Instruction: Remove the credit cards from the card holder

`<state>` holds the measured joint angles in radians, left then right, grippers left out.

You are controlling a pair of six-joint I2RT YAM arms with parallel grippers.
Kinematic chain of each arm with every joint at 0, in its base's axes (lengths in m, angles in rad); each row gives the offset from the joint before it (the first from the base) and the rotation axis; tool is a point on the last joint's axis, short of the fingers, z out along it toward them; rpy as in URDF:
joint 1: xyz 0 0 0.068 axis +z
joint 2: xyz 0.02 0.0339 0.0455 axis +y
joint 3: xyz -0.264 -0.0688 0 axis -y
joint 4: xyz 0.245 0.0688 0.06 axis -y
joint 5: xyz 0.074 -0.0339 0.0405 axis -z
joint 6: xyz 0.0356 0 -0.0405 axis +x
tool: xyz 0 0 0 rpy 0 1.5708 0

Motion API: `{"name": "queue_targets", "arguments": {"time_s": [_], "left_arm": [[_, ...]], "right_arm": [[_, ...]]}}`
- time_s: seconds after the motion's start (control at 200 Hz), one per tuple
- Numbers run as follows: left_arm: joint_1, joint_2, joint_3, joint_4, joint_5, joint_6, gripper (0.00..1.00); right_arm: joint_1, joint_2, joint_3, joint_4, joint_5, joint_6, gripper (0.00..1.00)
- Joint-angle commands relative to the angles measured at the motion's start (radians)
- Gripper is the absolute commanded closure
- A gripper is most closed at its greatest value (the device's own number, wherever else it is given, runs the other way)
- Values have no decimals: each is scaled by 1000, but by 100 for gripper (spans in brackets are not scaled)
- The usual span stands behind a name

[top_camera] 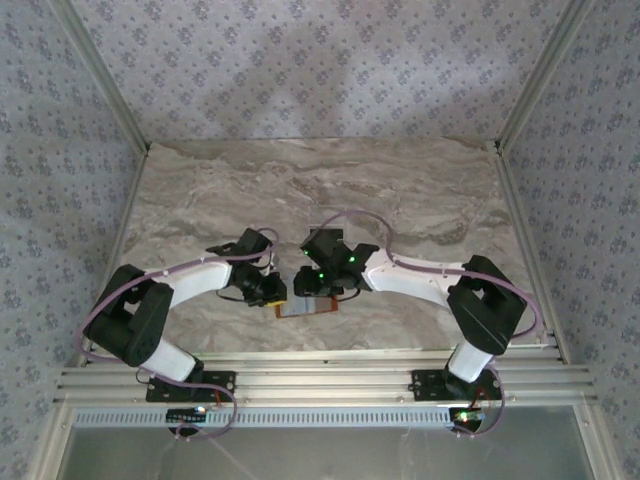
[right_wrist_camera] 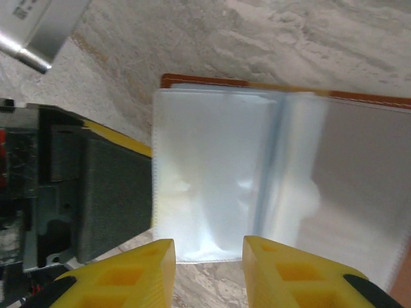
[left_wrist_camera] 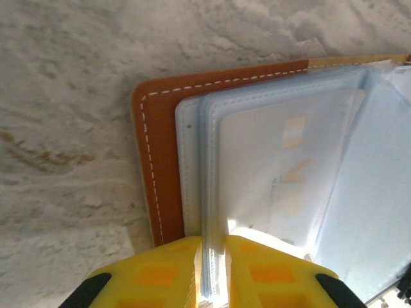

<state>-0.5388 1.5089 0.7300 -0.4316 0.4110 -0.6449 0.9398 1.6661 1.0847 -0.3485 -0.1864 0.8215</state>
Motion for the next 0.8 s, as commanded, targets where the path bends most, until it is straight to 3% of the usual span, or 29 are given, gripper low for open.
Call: {"name": "queue_targets", "arguments": {"time_s": [0.0,0.345,0.795], "left_arm": [[0,-23,35,-128,-74,16,81],[-68,66,217,-270,-113,37,81],[-197,247,433,-296,-125,-3,81]], "right_arm": [[-29,-63,-36,-50,46,-15,65],[-106,-206,-199,-41,82,-13,66],[-210,-348,-324,-36,58,-44,66]]}}
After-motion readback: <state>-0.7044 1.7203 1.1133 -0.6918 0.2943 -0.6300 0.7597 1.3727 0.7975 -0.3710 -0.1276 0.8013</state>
